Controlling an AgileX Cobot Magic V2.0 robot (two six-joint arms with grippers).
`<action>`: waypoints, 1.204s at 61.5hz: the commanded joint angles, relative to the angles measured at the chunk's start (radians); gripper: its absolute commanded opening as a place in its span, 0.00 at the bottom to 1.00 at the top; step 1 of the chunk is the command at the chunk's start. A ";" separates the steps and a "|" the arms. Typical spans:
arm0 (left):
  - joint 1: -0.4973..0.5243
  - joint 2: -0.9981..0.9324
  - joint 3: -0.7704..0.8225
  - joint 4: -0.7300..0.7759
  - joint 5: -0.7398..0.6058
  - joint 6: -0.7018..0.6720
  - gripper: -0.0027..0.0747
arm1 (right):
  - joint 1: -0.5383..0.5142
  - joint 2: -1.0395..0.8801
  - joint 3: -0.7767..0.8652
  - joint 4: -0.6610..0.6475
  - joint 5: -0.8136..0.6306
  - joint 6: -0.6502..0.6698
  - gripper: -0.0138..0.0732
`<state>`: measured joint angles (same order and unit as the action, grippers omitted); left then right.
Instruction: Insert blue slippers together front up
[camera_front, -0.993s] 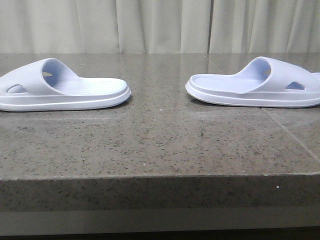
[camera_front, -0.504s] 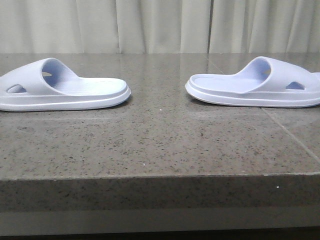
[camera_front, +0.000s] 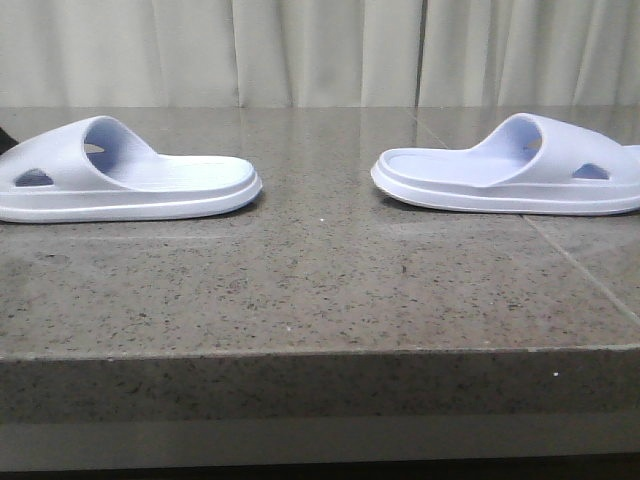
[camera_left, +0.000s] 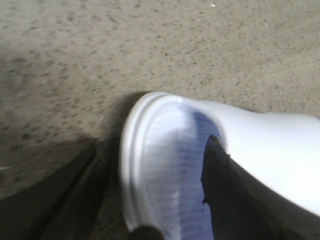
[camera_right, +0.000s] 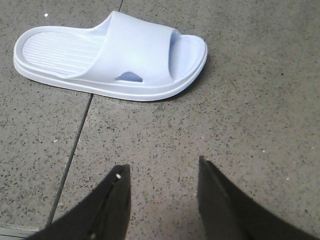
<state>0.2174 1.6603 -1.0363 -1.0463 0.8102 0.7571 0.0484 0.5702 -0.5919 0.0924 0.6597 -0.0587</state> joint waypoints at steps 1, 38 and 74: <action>-0.031 -0.015 -0.022 -0.028 -0.004 -0.001 0.53 | 0.003 0.009 -0.031 -0.011 -0.067 -0.002 0.56; -0.044 -0.047 -0.022 -0.038 0.005 -0.001 0.01 | 0.003 0.009 -0.031 -0.011 -0.066 -0.002 0.56; -0.051 -0.394 0.238 -0.362 0.131 0.208 0.01 | -0.030 0.036 -0.051 -0.016 -0.007 0.010 0.56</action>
<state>0.1726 1.3144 -0.8086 -1.2882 0.9206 0.9230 0.0430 0.5744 -0.5939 0.0907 0.7096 -0.0587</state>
